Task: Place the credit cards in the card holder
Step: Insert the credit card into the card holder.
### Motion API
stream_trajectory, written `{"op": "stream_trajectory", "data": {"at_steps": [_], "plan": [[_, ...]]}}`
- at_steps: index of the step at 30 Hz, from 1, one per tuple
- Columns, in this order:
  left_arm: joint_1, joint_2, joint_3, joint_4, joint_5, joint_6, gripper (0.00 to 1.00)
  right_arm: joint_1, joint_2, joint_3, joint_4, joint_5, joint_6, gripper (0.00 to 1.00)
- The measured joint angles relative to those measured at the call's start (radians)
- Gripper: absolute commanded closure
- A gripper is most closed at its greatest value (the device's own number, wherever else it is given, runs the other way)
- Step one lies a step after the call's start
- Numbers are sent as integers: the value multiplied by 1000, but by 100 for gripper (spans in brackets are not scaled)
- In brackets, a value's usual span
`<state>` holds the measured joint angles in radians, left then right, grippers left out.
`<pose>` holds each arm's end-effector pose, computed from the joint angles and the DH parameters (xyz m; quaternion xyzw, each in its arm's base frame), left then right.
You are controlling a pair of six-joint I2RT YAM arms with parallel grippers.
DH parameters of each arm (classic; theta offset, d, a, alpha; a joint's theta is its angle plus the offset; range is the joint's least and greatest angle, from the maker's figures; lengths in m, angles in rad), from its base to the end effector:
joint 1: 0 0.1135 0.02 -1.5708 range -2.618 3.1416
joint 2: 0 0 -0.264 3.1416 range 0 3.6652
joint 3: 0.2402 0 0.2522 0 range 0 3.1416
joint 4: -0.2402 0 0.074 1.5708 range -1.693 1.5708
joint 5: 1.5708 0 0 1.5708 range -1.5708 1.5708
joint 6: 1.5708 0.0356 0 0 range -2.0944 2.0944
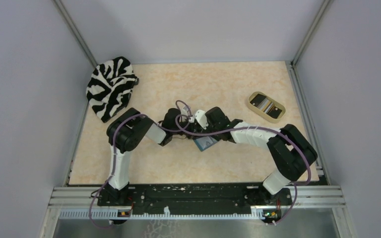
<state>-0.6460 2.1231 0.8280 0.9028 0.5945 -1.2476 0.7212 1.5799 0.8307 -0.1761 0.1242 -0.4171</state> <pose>0.2903 -0.2438 0.0793 -0.0800 0.8074 -0.5735 0.1129 0.2345 0.2003 0.1673 -0.4935 0.8079 -0.0102 0.3218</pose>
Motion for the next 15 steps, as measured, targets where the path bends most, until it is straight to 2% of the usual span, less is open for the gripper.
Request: {"op": "stream_trajectory", "data": {"at_steps": [8,15], "plan": [[0,-81,0,-159,-53,106,72,-74,-76,3,-62,-230,21,95],[0,-148,-2,-270,-100,194,74,-98,-57,31,-115,-387,44,97]]}}
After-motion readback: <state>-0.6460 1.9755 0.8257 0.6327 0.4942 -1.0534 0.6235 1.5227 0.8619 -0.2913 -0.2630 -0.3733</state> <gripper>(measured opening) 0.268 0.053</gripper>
